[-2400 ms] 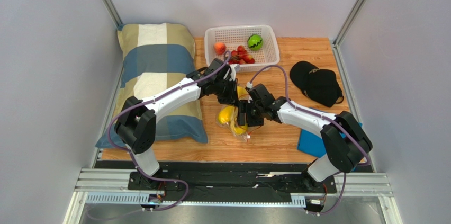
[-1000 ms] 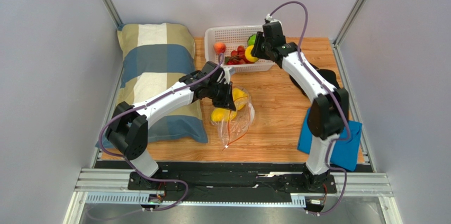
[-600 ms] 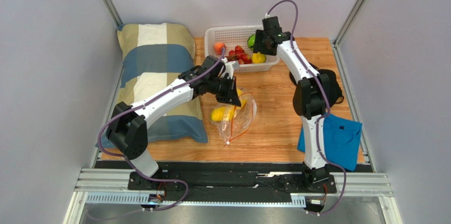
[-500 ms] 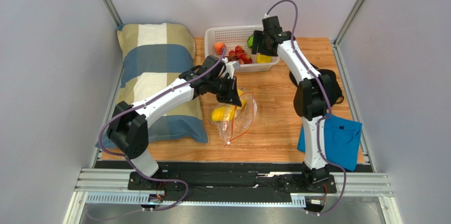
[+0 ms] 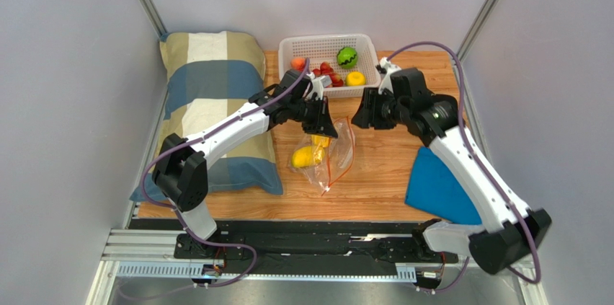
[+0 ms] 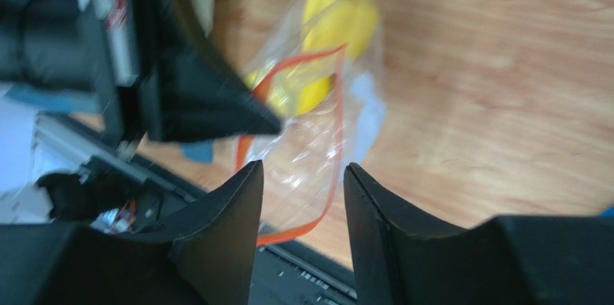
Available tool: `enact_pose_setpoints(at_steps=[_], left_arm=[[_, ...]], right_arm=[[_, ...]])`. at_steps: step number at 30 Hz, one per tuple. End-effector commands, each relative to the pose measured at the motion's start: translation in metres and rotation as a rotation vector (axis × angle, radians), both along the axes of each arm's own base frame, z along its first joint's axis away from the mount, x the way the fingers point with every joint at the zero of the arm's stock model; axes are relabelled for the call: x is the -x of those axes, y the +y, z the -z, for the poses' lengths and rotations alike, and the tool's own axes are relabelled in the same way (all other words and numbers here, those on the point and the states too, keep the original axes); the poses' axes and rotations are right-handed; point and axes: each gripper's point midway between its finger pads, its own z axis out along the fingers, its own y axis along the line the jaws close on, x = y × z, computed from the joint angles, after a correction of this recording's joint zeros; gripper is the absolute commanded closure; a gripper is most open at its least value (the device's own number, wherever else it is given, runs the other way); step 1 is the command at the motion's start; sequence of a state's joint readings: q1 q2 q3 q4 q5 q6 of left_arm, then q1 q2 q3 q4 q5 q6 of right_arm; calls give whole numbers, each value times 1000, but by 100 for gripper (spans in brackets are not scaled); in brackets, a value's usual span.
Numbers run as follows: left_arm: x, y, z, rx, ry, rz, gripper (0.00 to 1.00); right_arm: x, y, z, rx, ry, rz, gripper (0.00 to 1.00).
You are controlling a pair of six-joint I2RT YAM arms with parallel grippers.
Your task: Open the zip-top bag and remove the fake food
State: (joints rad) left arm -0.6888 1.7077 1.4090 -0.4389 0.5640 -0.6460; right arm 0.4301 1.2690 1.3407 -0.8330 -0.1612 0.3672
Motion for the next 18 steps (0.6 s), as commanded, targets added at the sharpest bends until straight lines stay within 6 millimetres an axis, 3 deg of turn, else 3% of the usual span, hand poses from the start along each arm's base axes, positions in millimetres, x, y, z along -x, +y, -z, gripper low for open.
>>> enact_pose_setpoints(at_steps=[1,4,9,13,18], left_arm=[[2,-26,-47,140,-24,4,100],[3,-31,-58,175,-5,-10,100],[10,-35,-75,229,17,-12,100],[10,-38,-92,253,3,-12,100],[13,-33,-107,264,-9,-28,100]], right_arm=[[46,26,1,-140,34,-92,53],[59,36,12,-183,64,-108,65],[53,45,28,-177,118,-66,75],[48,39,45,-103,169,-7,75],[43,22,48,-5,183,72,73]])
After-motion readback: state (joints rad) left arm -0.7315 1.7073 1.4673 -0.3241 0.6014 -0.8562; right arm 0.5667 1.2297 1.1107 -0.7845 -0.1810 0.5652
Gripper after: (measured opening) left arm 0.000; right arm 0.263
